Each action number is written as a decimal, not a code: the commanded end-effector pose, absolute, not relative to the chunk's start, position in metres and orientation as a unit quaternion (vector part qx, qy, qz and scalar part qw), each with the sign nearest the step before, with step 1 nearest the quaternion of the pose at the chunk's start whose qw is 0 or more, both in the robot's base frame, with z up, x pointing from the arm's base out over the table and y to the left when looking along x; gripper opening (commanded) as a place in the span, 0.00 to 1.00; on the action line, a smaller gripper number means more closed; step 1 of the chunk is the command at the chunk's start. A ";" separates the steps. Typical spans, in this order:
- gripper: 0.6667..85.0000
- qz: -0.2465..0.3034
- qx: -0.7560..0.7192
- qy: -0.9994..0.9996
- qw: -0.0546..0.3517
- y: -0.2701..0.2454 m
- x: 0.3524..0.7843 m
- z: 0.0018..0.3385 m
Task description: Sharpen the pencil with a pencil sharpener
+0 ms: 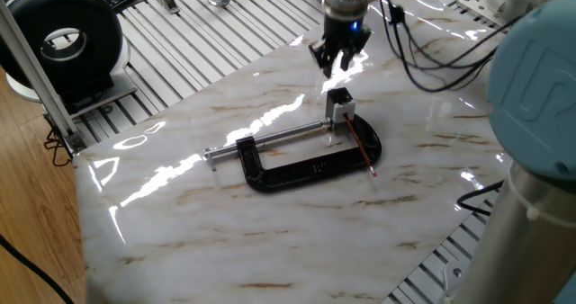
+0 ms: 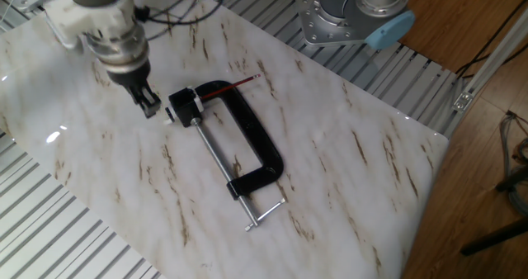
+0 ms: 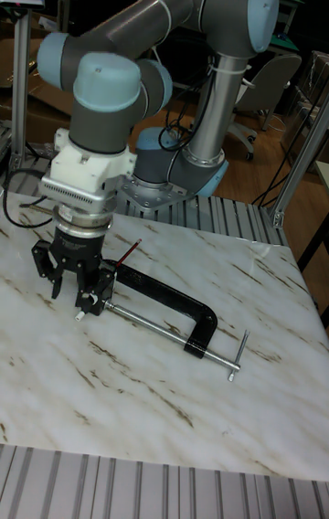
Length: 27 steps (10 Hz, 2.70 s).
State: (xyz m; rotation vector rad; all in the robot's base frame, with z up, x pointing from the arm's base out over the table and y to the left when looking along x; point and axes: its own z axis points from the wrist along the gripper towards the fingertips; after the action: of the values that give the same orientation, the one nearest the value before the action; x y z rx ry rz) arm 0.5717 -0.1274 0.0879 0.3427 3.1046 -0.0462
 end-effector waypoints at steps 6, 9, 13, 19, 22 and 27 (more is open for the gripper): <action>0.21 -0.004 0.150 0.988 0.025 -0.083 0.597 0.097; 0.09 0.002 0.105 0.994 0.040 -0.110 0.619 0.058; 0.23 -0.001 0.088 0.996 0.014 -0.111 0.569 0.119; 0.21 0.001 0.121 0.993 0.009 -0.059 0.563 0.148; 0.17 -0.023 0.125 0.992 0.007 -0.077 0.565 0.143; 0.14 -0.033 0.113 0.993 0.006 -0.083 0.565 0.142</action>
State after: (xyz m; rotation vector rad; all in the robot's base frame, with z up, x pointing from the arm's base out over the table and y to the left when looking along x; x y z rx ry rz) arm 0.5643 -0.0827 0.1413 0.3605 3.1087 -0.1081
